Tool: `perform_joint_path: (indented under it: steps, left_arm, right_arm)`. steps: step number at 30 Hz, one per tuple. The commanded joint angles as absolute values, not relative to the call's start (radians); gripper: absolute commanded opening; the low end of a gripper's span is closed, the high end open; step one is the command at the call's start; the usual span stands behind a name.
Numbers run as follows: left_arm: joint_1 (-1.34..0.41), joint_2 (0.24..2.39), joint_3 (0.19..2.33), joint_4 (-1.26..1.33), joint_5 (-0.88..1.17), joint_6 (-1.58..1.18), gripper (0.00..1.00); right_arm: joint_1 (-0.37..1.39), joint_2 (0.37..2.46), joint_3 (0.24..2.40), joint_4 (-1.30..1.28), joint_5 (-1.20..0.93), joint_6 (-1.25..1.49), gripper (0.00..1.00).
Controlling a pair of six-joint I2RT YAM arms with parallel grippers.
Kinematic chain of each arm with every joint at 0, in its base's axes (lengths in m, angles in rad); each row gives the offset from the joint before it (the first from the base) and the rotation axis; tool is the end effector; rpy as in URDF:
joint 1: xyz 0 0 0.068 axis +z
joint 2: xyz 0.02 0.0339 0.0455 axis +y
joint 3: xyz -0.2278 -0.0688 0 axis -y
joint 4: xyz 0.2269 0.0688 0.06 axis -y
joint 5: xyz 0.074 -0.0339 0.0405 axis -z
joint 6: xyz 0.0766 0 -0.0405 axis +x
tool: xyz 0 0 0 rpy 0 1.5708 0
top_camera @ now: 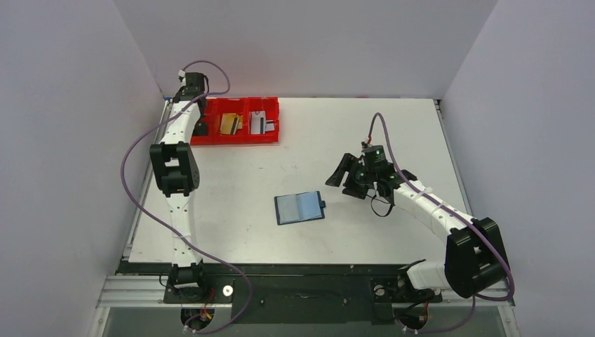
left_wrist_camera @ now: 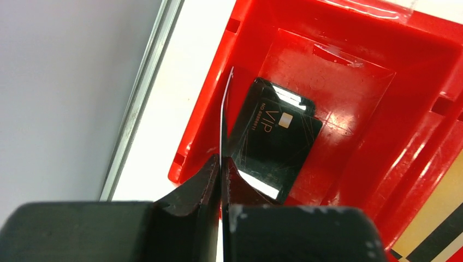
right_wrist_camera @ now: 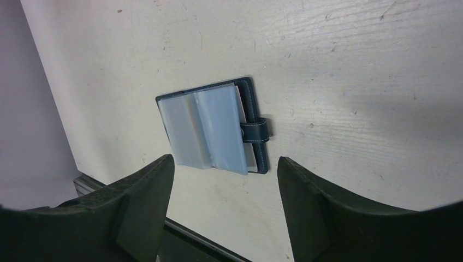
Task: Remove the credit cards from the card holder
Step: Place the credit card in the storage box.
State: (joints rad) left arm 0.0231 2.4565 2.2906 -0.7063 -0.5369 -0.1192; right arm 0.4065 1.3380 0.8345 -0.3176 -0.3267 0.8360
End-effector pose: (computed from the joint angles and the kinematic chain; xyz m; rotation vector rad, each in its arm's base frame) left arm 0.5190 0.0512 0.1723 -0.4030 2.3335 0.6062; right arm 0.2612 0.1392 0.1710 0.3832 2.5354 0.9289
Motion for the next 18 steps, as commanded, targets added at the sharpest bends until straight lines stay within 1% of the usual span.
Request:
perform_joint_path:
  steps: [1, 12, 13, 14, 16, 18]
  left_arm:
    - [0.038, 2.493, 2.355, -0.674, -0.474, -0.126, 0.0]
    - [0.04, 2.521, 2.371, -0.68, -0.455, -0.138, 0.0]
    - [0.042, 2.519, 2.371, -0.682, -0.451, -0.14, 0.06]
    - [0.043, 2.518, 2.372, -0.684, -0.446, -0.143, 0.09]
    - [0.044, 2.508, 2.379, -0.69, -0.44, -0.147, 0.2]
    - [0.044, 2.49, 2.382, -0.692, -0.431, -0.148, 0.25]
  right_arm:
    - [0.403, 1.351, 0.876, -0.308, -0.325, 0.814, 0.65]
    - [0.403, 1.343, 0.865, -0.31, -0.322, 0.811, 0.65]
    - [0.403, 1.343, 0.864, -0.31, -0.322, 0.811, 0.65]
    - [0.403, 1.343, 0.864, -0.31, -0.323, 0.81, 0.65]
    - [0.403, 1.341, 0.863, -0.31, -0.323, 0.81, 0.65]
    - [0.404, 1.34, 0.864, -0.31, -0.323, 0.81, 0.65]
